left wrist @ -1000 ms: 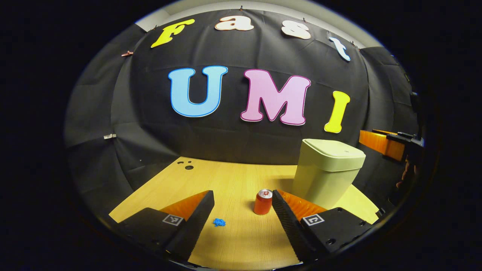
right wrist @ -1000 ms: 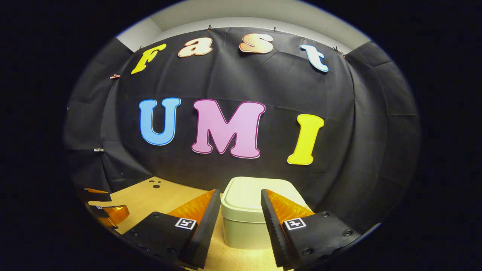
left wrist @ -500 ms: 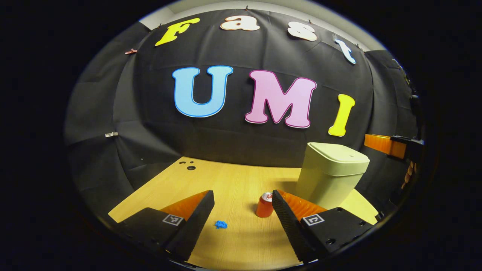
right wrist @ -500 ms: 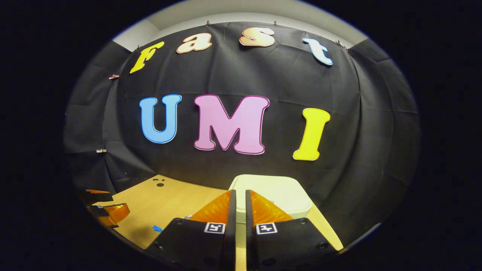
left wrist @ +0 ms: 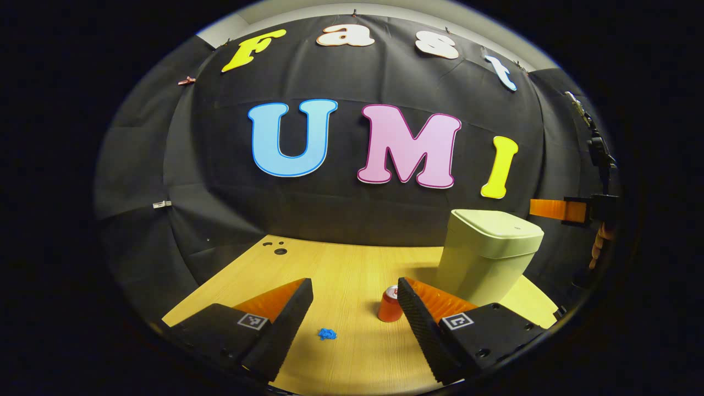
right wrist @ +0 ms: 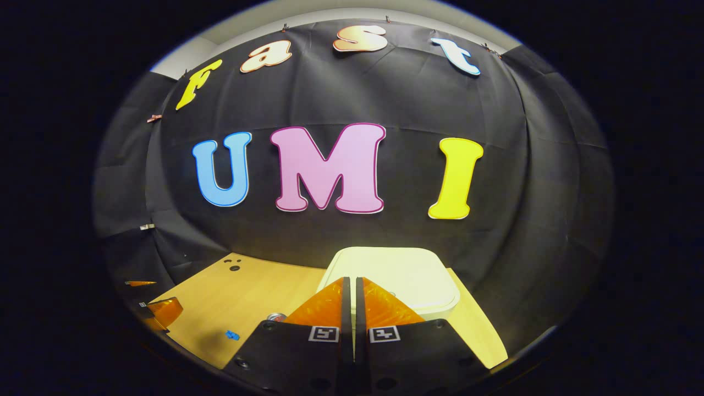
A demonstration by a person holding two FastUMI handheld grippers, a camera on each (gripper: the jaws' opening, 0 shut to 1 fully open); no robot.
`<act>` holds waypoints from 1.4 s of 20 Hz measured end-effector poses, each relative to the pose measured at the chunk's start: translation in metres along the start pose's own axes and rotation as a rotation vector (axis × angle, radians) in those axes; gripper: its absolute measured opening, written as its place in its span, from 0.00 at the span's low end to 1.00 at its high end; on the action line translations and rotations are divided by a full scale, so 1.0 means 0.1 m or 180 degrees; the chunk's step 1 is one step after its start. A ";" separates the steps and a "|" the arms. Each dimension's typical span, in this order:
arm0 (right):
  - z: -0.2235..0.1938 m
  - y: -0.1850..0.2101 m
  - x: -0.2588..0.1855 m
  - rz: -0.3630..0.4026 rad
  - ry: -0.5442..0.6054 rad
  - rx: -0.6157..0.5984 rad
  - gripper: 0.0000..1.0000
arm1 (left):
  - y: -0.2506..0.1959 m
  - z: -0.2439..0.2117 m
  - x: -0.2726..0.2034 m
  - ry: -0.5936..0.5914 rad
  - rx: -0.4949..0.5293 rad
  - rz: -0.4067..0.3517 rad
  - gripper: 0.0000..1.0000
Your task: Press the lid of the desktop garbage bin to open it, pick up the crumpled paper on the desktop and throw it into the bin, then pick up the pop can on the desktop and drop it into the bin, and finally close the garbage bin lid.
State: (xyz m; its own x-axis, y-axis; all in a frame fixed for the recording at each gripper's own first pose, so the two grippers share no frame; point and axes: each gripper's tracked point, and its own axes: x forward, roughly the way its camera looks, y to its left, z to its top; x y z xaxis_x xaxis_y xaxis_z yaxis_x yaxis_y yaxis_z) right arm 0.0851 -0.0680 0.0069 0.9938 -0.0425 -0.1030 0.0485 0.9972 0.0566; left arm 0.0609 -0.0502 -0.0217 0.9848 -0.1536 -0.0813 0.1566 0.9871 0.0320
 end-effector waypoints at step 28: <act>-0.48 -0.31 0.57 -0.0149 0.0385 0.0091 0.06 | 0.07 -0.19 0.13 0.0202 0.0033 0.0088 0.99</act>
State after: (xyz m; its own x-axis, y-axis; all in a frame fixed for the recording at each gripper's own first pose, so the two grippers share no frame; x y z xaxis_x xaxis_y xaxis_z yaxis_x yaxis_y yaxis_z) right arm 0.1352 -0.0979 -0.0483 0.9710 -0.0797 -0.2252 0.0993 0.9921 0.0771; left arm 0.0734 -0.0449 -0.0411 0.9820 -0.1228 -0.1434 0.1305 0.9904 0.0456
